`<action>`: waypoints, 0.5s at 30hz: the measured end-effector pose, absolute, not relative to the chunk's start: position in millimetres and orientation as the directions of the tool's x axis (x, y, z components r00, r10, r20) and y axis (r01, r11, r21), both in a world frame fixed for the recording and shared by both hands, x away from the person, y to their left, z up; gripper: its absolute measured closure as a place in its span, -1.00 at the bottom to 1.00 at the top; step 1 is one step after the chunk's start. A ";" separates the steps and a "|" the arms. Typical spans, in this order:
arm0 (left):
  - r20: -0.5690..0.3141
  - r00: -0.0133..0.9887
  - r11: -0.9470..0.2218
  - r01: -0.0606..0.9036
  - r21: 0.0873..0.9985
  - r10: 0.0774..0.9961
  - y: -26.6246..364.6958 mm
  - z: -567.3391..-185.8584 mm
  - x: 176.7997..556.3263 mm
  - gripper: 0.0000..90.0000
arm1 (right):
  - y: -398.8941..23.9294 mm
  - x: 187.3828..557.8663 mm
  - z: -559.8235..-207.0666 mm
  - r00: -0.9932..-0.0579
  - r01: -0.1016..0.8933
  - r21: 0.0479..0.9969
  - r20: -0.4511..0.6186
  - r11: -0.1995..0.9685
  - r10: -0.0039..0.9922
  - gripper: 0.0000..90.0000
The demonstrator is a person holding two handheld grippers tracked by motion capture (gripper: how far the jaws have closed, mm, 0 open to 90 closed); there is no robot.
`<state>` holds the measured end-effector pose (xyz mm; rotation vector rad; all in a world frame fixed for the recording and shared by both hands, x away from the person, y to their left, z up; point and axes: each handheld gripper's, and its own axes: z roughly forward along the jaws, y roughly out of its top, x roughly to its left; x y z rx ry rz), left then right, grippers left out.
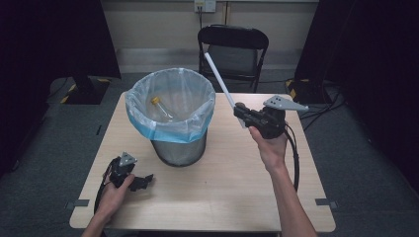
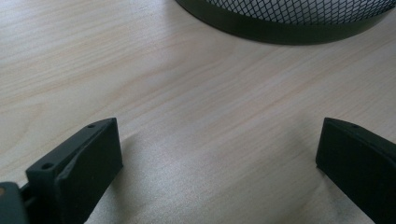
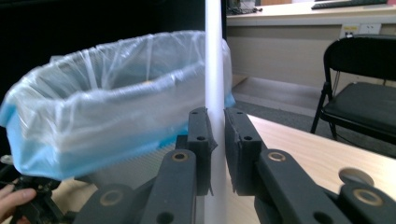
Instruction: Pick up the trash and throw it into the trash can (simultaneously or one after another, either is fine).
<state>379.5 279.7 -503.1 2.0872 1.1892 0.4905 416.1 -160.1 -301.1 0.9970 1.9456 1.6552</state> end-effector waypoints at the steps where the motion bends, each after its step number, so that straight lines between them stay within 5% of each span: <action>1: -0.007 0.512 -0.355 0.604 0.714 0.859 279.7 -503.1 379.5 -1.00 | -158.8 416.5 -298.6 -0.673 0.253 0.966 0.142 0.046 0.726 0.81; 15: -0.007 0.513 -0.355 0.604 0.714 0.859 279.7 -503.1 379.5 -1.00 | -133.1 417.4 -259.8 -0.732 0.176 0.983 0.095 0.054 0.674 0.81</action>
